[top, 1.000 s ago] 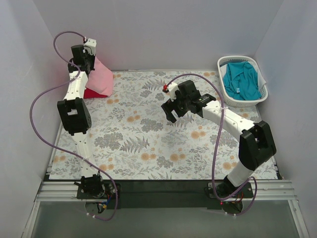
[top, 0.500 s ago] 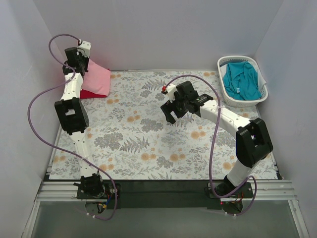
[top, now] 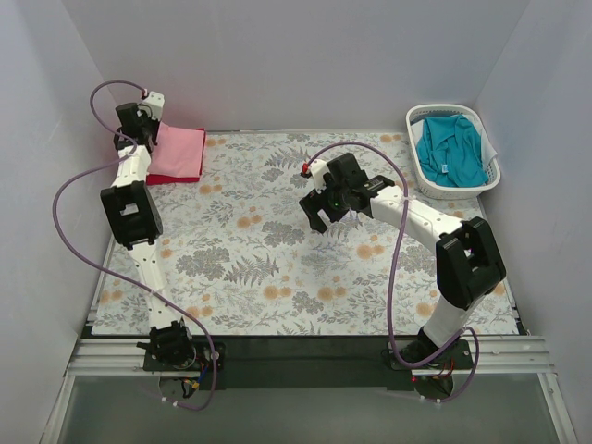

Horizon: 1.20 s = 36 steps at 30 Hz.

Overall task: Fold and stack the t-shirts
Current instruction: Neatly place the folded tshirt to the corner

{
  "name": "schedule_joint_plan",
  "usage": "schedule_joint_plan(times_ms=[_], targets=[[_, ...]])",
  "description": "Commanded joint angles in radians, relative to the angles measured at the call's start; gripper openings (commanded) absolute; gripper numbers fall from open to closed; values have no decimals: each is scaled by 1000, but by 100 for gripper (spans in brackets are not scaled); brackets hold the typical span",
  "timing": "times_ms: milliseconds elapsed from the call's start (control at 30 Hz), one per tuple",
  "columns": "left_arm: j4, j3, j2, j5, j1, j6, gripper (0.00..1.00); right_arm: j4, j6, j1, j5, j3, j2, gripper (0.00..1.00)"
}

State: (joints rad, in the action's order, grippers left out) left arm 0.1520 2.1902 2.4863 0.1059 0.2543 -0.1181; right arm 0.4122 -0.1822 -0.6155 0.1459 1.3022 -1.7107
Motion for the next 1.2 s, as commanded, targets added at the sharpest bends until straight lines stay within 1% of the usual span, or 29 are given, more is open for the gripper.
schedule_joint_plan(times_ms=[0, 133, 167, 200, 267, 300, 333, 400, 433, 500, 600, 633, 667, 700, 767, 800, 833, 867, 900, 933, 967, 1033, 1100, 1133, 1167], targets=[[-78, 3, -10, 8, 3, 61, 0, -3, 10, -4, 17, 46, -20, 98], [-92, -15, -4, -38, 3, 90, 0, -3, 10, -3, 17, 49, -20, 98], [-97, -26, -7, -47, 3, 92, 2, 0, 12, -4, 18, 51, -20, 98], [-98, -27, -7, -55, 5, 90, 12, 0, 12, -4, 18, 52, -20, 98], [-92, -33, -24, -60, 3, 87, 23, 2, 13, -6, 20, 58, -20, 98], [-91, -41, -35, -54, 5, 80, 27, 5, 15, -6, 20, 62, -20, 98], [-79, -44, -46, -46, 7, 68, 36, 4, 15, -6, 20, 65, -17, 98], [-69, -38, -87, -41, 5, 43, 44, 7, 13, -6, 18, 66, -9, 98], [-51, -32, -101, -41, 5, 26, 48, 5, 13, -6, 14, 65, -3, 98], [-28, -6, -142, -40, 5, 9, 50, 8, 10, -6, 9, 62, 16, 98], [33, 58, -190, -37, 5, -31, 58, 5, 1, -4, -6, 52, 51, 98], [73, 84, -228, -31, 5, -43, 60, 5, -2, -4, -11, 49, 59, 98], [92, 91, -248, -25, 5, -64, 63, 4, -2, 0, -15, 45, 68, 98], [110, 92, -274, -17, 5, -81, 68, 4, -2, 5, -12, 37, 77, 98], [179, 92, -343, -3, 5, -142, 73, 4, 0, 29, 3, 28, 112, 98], [208, 95, -363, 6, 5, -164, 77, 5, 3, 39, 10, 16, 141, 98], [280, 95, -384, 30, 5, -187, 80, 4, 6, 51, 29, 9, 158, 98], [319, 97, -430, 52, 5, -219, 82, 4, 10, 78, 40, 3, 175, 99], [358, 94, -452, 75, 5, -274, 83, 5, 15, 94, 49, -12, 212, 98], [432, 85, -478, 134, 5, -305, 83, 5, 18, 108, 66, -20, 232, 98], [464, 65, -519, 158, 5, -330, 84, 8, 20, 141, 70, -30, 253, 98], [548, 48, -556, 163, -6, -406, 84, 22, 20, 177, 83, -47, 308, 98], [616, 37, -593, 185, -27, -443, 85, 63, 21, 239, 109, -61, 351, 98], [654, 16, -610, 196, -35, -483, 86, 79, 17, 262, 119, -64, 365, 98], [661, -21, -636, 208, -50, -508, 86, 95, 13, 311, 141, -72, 381, 98]])
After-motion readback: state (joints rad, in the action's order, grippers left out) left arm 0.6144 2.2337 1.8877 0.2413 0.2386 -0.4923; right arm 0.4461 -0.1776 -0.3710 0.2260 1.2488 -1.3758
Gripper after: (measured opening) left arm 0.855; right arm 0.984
